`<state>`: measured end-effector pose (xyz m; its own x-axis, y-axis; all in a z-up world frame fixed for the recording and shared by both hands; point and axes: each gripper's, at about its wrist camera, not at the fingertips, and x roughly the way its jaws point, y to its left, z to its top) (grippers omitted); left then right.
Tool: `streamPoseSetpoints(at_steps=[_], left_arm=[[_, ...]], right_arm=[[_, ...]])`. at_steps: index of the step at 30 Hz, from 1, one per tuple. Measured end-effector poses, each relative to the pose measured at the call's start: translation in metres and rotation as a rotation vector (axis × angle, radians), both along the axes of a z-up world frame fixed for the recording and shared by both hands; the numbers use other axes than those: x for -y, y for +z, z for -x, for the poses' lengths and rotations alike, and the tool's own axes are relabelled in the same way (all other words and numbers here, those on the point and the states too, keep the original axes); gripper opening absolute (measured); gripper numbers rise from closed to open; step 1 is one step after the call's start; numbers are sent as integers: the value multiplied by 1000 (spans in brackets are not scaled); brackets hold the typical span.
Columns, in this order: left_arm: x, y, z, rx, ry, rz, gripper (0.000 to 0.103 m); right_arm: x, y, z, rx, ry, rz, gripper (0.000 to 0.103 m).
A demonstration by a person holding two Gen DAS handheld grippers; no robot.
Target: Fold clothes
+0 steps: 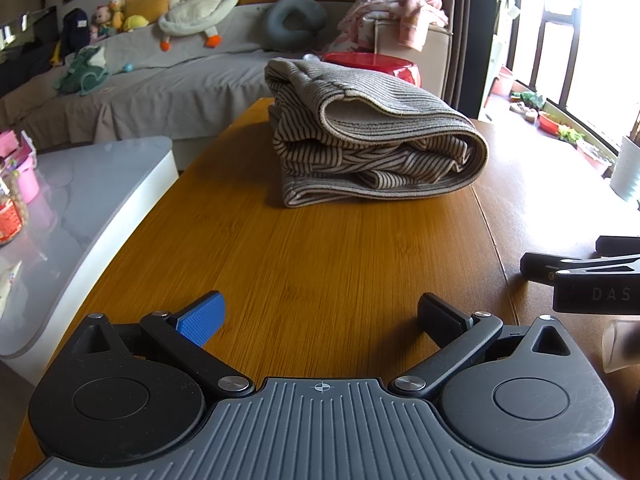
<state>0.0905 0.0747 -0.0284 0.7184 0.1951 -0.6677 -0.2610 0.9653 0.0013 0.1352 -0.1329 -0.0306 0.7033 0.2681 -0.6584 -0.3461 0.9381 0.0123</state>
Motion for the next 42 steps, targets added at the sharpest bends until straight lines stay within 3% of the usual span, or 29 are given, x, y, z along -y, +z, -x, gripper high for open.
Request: streamPoseSetpoints(at_steps=[42], left_arm=[[-4,0,1,12,28,18,103]], right_arm=[[-1,-1,6,12,-20,-1,103]])
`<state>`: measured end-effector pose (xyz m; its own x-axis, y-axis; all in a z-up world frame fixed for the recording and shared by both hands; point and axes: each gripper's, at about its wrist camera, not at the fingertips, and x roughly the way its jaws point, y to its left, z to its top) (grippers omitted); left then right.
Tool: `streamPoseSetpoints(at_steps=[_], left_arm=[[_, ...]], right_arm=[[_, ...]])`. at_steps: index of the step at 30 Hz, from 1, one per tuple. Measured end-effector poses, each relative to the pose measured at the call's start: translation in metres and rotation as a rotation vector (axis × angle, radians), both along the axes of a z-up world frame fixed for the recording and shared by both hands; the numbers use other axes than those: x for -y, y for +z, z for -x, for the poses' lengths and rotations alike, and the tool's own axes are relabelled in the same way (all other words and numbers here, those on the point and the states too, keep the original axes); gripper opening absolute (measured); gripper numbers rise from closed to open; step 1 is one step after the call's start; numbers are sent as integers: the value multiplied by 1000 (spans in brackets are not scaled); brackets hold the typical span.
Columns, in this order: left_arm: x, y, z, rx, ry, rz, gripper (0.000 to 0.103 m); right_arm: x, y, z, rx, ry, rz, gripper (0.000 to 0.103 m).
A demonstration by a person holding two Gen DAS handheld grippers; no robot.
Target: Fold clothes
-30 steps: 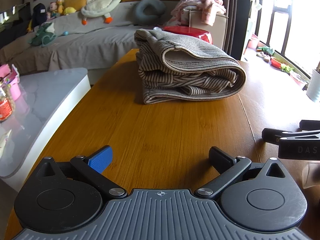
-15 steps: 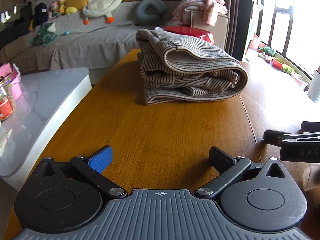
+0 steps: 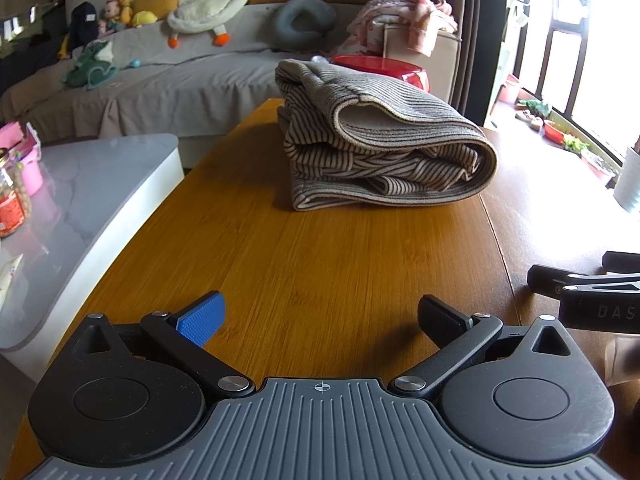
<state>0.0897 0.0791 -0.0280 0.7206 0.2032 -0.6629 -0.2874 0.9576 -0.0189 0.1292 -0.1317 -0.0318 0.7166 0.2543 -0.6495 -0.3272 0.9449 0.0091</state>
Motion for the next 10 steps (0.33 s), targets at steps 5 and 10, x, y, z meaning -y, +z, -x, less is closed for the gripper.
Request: streamPoseSetpoints(at_steps=[5,10], left_arm=[[-4,1,1,19,3,25,103],[-26,7,13,122,12,126,103]], right_arm=[[0,0,0,0,3,0,103],[-4,0,1,-3,-8,5,103]])
